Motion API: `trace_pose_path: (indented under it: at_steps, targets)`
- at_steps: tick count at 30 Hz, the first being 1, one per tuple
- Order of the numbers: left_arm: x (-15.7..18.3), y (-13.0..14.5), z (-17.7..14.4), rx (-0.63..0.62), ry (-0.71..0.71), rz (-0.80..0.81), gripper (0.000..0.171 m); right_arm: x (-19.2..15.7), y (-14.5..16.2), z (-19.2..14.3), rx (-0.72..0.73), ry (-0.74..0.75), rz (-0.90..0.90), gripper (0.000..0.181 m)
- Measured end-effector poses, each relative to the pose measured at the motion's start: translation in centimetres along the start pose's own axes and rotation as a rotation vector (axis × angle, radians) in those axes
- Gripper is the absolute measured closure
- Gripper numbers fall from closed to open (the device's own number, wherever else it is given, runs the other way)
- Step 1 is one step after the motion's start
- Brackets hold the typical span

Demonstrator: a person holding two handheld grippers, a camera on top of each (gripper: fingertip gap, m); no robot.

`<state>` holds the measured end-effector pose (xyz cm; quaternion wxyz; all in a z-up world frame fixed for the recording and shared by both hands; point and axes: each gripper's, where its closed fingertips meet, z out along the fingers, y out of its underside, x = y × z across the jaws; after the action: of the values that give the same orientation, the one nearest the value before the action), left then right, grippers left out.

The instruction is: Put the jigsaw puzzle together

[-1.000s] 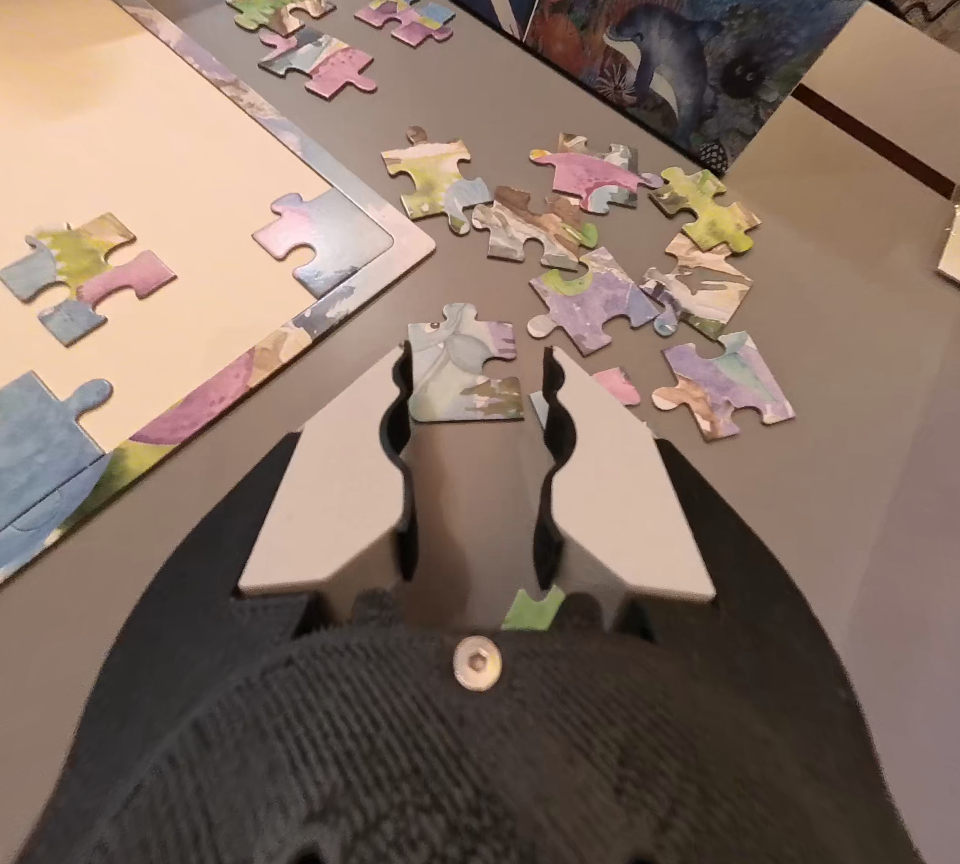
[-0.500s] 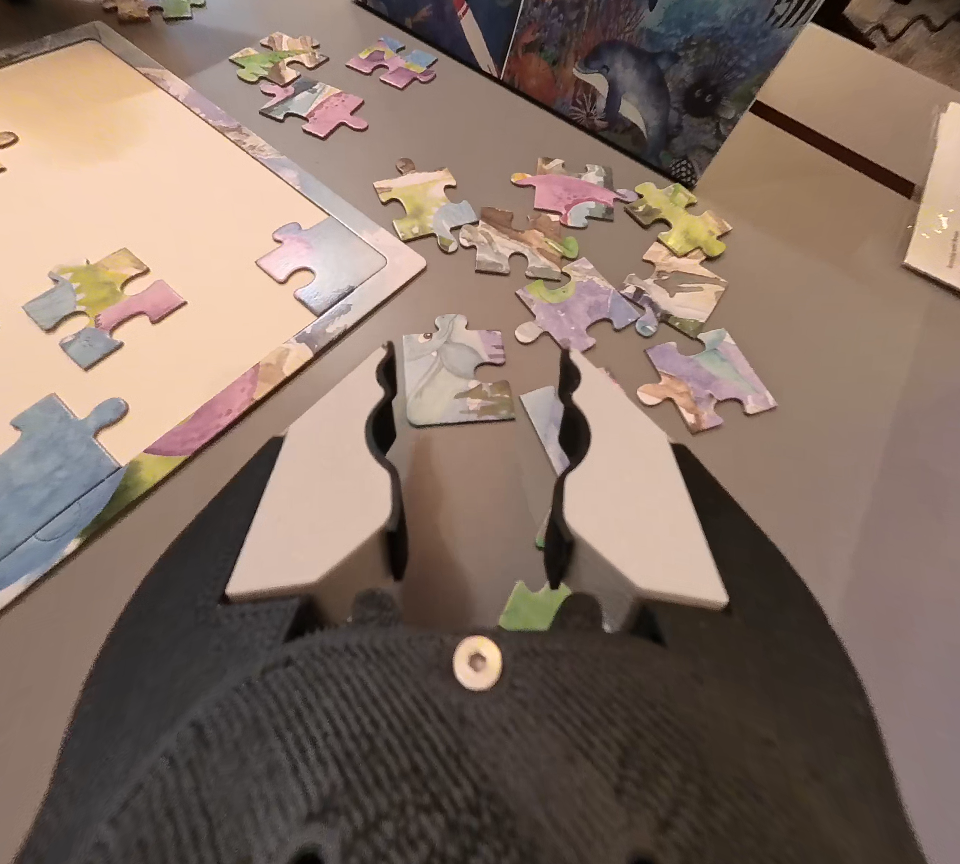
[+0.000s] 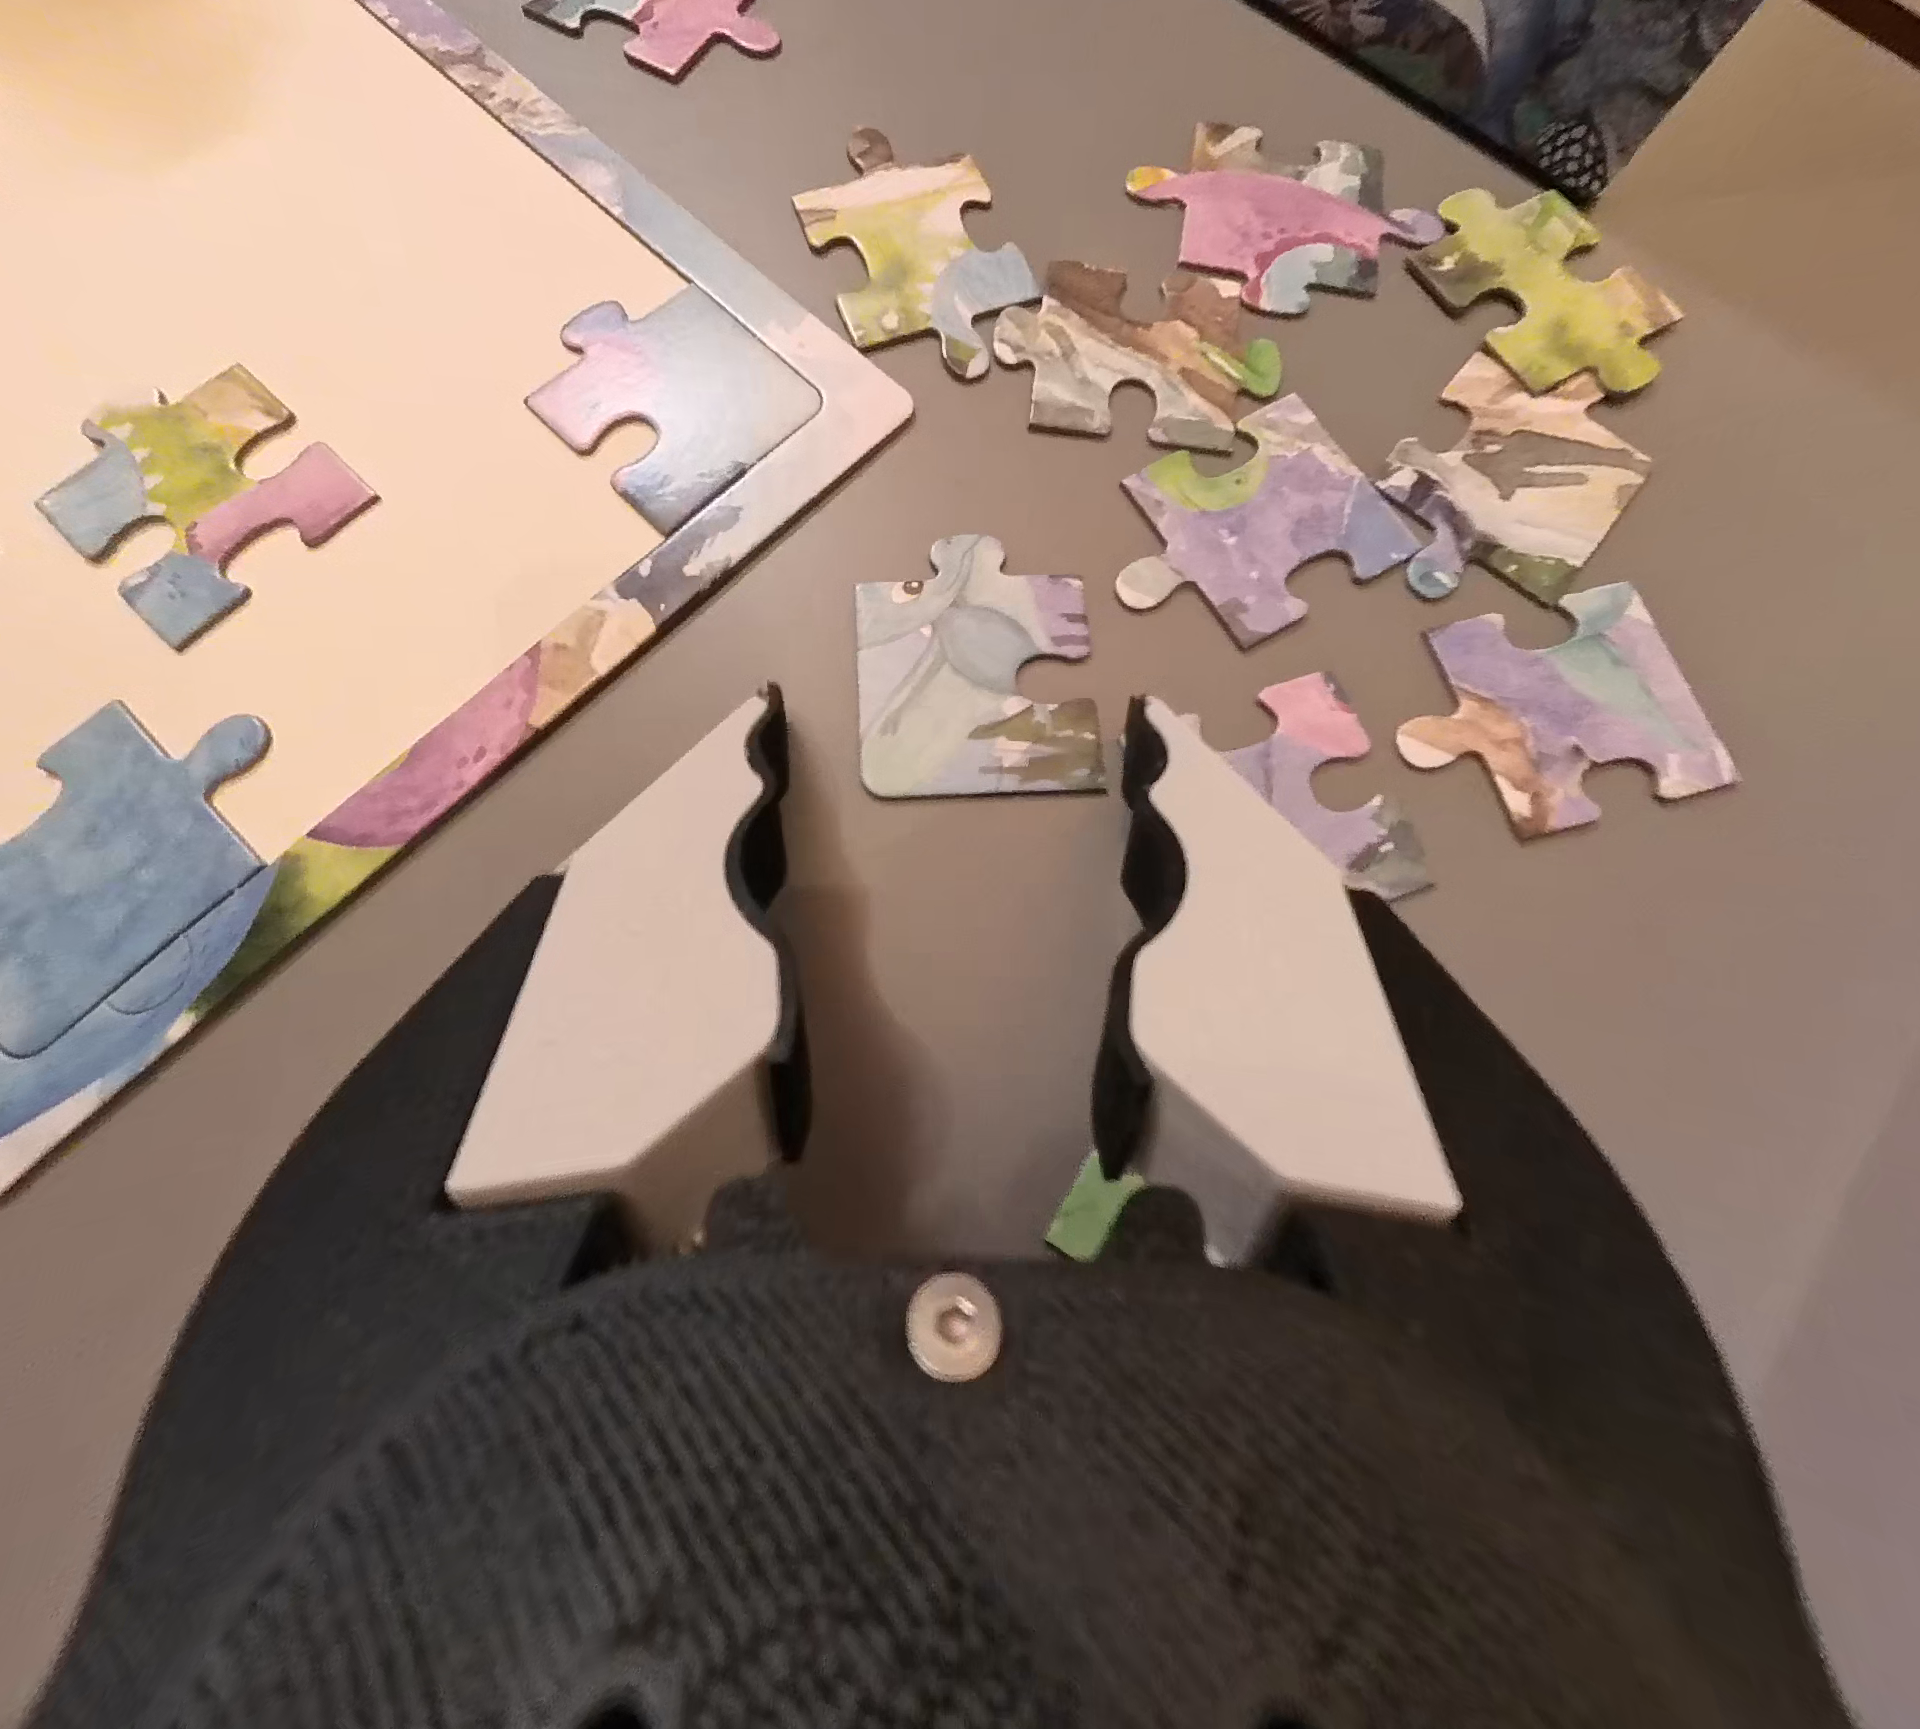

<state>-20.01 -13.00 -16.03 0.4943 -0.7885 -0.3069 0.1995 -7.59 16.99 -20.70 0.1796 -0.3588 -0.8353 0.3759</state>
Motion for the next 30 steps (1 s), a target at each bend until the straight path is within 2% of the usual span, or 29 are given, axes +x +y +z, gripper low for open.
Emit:
trace_pose_path:
  at_steps: [8,14,15,16,17,24,27,30]
  targets:
    - [0.15,0.14,0.13,-0.013,-0.008,0.023,0.169,-0.41,0.15,-0.02,-0.006,-0.013,-0.001,0.138]
    - [0.15,0.13,0.14,-0.012,-0.008,0.023,0.169,-0.41,0.19,-0.11,-0.005,-0.005,-0.001,0.138]
    - [0.15,0.12,0.14,-0.012,-0.008,0.023,0.169,-0.53,0.12,-0.17,0.001,-0.007,-0.010,0.143]
    - [0.15,0.12,0.13,-0.012,-0.008,0.023,0.169,-0.74,-0.03,-0.31,0.013,-0.014,-0.023,0.165]
    - [0.16,0.13,0.15,-0.012,-0.008,0.024,0.169,-0.85,-0.15,-0.42,0.024,-0.012,-0.034,0.173]
    - [0.17,0.15,0.17,-0.014,-0.009,0.026,0.167,-0.51,-0.56,-0.75,0.056,0.012,-0.029,0.146]
    - [0.16,0.17,0.20,-0.016,-0.009,0.026,0.167,-0.40,0.08,-0.08,-0.001,-0.024,0.014,0.124]
    - [0.18,0.21,0.23,-0.019,-0.009,0.027,0.166,-0.23,-0.23,0.17,0.005,-0.064,0.024,0.121]
